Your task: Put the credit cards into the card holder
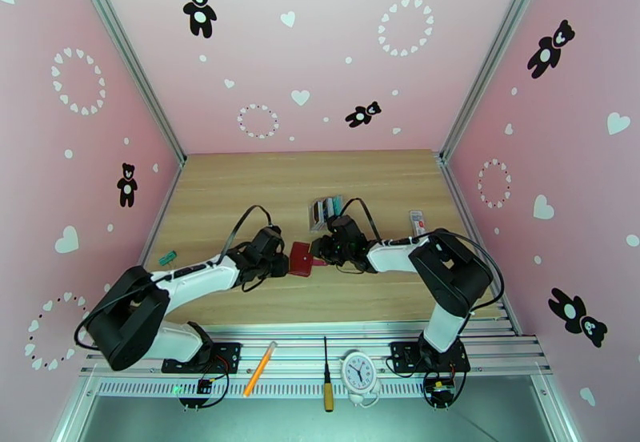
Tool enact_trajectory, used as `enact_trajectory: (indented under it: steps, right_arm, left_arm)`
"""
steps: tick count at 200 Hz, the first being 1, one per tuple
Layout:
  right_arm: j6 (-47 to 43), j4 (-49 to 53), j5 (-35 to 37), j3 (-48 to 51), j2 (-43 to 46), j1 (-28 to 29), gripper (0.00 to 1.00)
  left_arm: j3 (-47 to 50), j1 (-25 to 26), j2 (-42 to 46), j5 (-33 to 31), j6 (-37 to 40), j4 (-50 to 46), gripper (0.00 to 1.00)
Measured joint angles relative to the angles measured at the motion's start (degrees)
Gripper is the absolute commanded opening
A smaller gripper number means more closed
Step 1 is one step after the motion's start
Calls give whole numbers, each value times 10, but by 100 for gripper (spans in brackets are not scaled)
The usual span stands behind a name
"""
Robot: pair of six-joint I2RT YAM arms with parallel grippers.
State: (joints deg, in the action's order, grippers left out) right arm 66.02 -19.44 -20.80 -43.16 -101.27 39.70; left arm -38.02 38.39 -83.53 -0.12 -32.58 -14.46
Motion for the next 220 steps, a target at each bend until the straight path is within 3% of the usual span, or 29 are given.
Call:
enact_trajectory:
  steps: [53, 220]
  right_arm:
    - [0, 0, 0, 0, 0, 0, 26]
    - [-4, 33, 1, -30, 4, 14, 26]
  left_arm:
    - [-24, 0, -49, -6, 3, -1, 28]
    - [-38, -11, -62, 14, 9, -5, 34]
